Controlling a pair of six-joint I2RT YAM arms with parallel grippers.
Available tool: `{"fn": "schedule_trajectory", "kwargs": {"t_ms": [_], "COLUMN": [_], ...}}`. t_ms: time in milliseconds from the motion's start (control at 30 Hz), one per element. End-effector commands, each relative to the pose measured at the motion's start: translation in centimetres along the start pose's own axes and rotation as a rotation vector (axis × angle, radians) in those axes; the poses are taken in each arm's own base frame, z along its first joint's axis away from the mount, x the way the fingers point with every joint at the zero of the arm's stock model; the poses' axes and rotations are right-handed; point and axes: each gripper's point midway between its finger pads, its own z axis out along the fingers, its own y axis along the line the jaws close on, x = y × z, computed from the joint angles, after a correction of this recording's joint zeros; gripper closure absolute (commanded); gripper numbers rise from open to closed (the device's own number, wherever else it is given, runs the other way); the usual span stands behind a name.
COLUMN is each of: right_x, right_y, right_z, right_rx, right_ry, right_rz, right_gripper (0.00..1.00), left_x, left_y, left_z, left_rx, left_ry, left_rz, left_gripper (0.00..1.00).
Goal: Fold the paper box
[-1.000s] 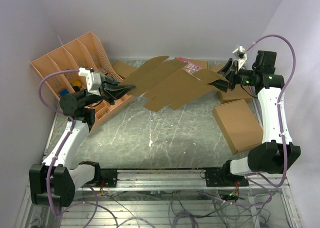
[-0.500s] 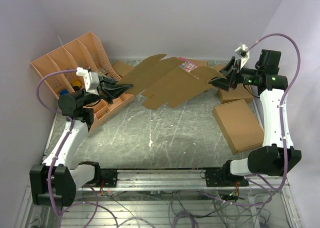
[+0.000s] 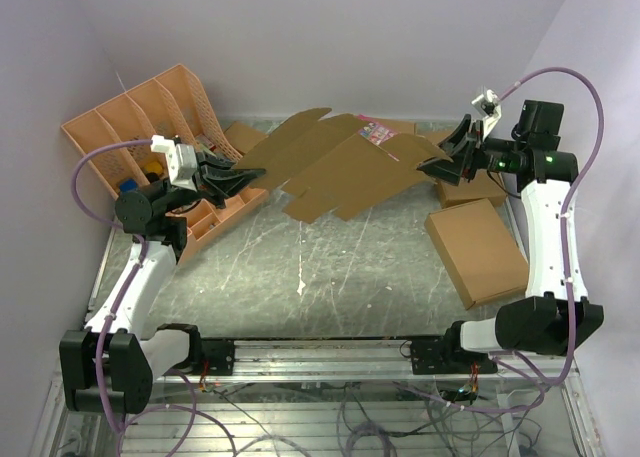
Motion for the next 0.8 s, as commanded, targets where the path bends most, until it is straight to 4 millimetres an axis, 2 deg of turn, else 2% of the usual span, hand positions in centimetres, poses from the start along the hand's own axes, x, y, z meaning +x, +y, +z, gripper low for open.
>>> {"fn": "schedule_trajectory", "kwargs": {"t_ms": [0,467,767], "right_x": [-1.7,-0.7,0.1], "right_y": [1.5,1.6,1.5], "right_z": [-0.3,-0.3,0.0], "right_rx": [-0.010,-0.005,-0.024], "right_ry": [-0.021,-0.002,-0.003], "right_rz": [-0.042,-0.017,0.010], "right_gripper": [0.58,0.58,0.56], "left_x": [-0.8,-0.7,-1.3], "left_y": [0.3,0.6,0.2], "left_z": [-0.1,-0.2,-0.2], "left_rx": [-0.008,-0.014,-0.004], "left_ry": [-0.014,-0.012,-0.035], "left_rz": [0.051,0.049,0.053], "left_gripper": [0.93,0.93,0.93]}}
